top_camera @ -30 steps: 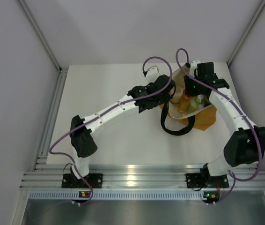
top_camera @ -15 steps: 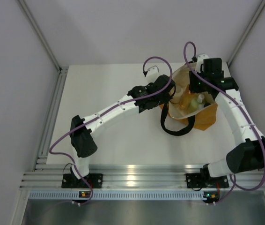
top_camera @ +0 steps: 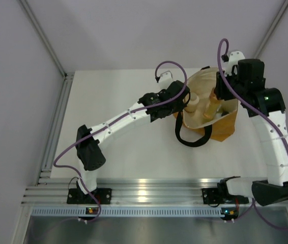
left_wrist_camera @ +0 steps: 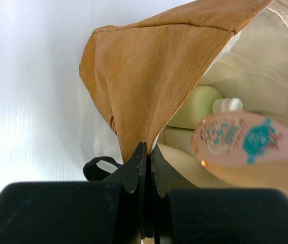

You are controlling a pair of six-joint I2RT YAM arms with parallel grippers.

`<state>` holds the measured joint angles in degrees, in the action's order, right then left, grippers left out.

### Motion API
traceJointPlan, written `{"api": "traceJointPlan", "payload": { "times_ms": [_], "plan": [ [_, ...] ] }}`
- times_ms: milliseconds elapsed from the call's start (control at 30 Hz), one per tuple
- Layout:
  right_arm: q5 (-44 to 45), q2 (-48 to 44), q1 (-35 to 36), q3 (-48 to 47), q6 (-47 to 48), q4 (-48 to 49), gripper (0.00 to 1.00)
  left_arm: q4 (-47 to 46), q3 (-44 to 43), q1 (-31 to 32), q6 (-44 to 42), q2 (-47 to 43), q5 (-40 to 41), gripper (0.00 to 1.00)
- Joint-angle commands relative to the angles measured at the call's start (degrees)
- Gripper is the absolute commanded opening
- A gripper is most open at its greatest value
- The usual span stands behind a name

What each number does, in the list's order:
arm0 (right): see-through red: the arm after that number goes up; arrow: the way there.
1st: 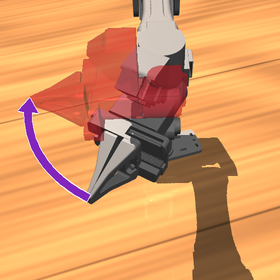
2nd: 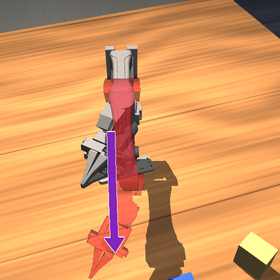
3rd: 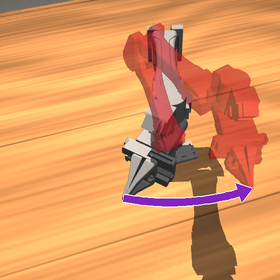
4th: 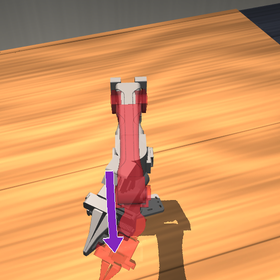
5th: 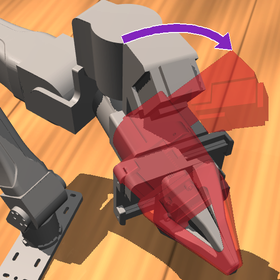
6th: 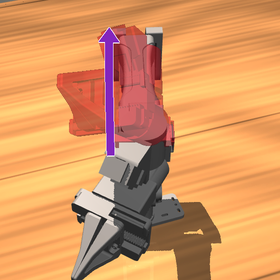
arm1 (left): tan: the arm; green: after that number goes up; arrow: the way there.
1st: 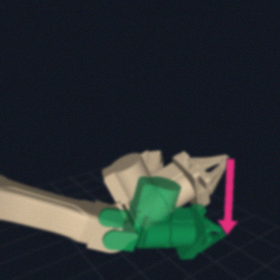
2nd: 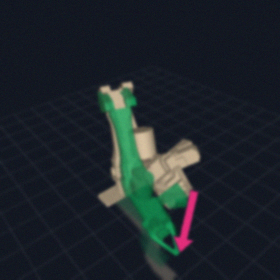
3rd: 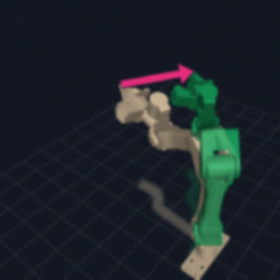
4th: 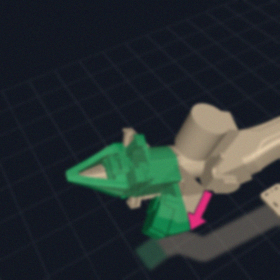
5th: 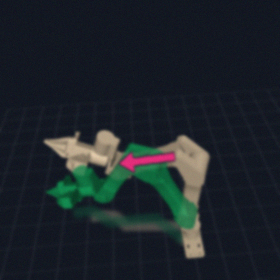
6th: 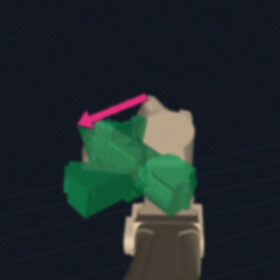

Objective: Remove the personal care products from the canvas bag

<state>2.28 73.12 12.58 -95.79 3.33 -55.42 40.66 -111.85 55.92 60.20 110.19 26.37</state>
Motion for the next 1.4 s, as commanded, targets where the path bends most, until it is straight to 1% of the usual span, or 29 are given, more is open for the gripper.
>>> {"api": "traceJointPlan", "payload": {
  "times_ms": [0, 333, 600, 767, 1000, 1267, 1367],
  "plan": [
    [0.70, -6.49, 1.66, -5.90, -0.17, 1.54, 0.00, -0.67, -1.09, -0.20, -0.97, 0.02, -0.09, 0.00],
    [-1.93, -11.68, 3.06, -8.97, -0.43, -0.48, 0.00, -0.67, -1.35, -0.11, -2.20, 0.64, -0.88, 0.00],
    [-10.53, -13.00, 2.98, -13.89, -1.75, -0.57, 0.00, -0.67, -2.05, -0.11, -2.81, 0.90, -1.23, 0.00],
    [-15.55, -13.79, 2.98, -14.51, -1.84, -0.48, 0.00, -0.67, -2.05, -0.11, -3.08, 0.81, -1.50, 0.00],
    [-25.83, -15.46, 3.07, -10.84, -0.35, 0.13, 0.00, -0.67, -2.40, -0.11, -3.60, 0.99, -2.11, 0.00],
    [-29.88, -19.42, 3.15, -3.36, 0.27, 2.24, 0.00, -0.67, -2.76, -0.20, -4.22, 1.08, -2.64, 0.00],
    [-32.85, -21.44, 3.24, 0.94, 1.06, 4.26, 0.00, -0.67, -3.02, -0.29, -4.48, 1.43, -2.81, 0.00]
  ]
}}
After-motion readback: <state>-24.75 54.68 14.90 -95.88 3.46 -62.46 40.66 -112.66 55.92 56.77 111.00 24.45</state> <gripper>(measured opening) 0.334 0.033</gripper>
